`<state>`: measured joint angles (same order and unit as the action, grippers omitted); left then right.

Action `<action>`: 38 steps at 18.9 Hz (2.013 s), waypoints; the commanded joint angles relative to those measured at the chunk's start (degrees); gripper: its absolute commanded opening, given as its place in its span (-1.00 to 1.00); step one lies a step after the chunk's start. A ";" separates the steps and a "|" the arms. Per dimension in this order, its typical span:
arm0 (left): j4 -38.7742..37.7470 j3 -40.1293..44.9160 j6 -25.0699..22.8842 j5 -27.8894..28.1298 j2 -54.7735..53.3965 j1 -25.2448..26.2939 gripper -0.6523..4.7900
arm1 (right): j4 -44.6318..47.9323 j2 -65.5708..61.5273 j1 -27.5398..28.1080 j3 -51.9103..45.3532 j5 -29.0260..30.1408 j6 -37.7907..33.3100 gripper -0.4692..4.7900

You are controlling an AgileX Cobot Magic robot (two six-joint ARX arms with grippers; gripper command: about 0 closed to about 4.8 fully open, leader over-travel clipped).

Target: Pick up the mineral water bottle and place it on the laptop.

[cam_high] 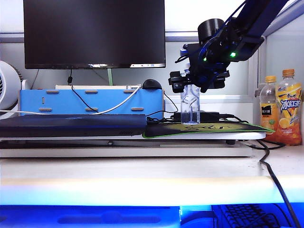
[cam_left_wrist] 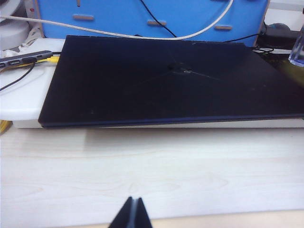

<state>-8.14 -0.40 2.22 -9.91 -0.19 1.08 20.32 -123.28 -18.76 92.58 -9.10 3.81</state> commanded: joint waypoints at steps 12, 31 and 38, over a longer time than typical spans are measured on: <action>-0.35 0.00 -0.09 -0.37 0.11 0.02 -0.77 | 0.59 -0.68 -0.07 1.07 4.17 0.42 -0.82; -0.35 0.00 -0.09 -0.37 0.11 0.02 -0.77 | -18.47 -0.90 -17.00 20.74 31.76 -0.61 -0.82; -0.37 0.00 -0.09 -0.35 0.11 0.02 -0.77 | -20.63 -4.57 -17.49 20.63 30.23 -0.59 -0.83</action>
<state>-8.16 -0.40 2.22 -9.91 -0.21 1.08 -2.22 -128.42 -35.90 112.62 20.82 3.07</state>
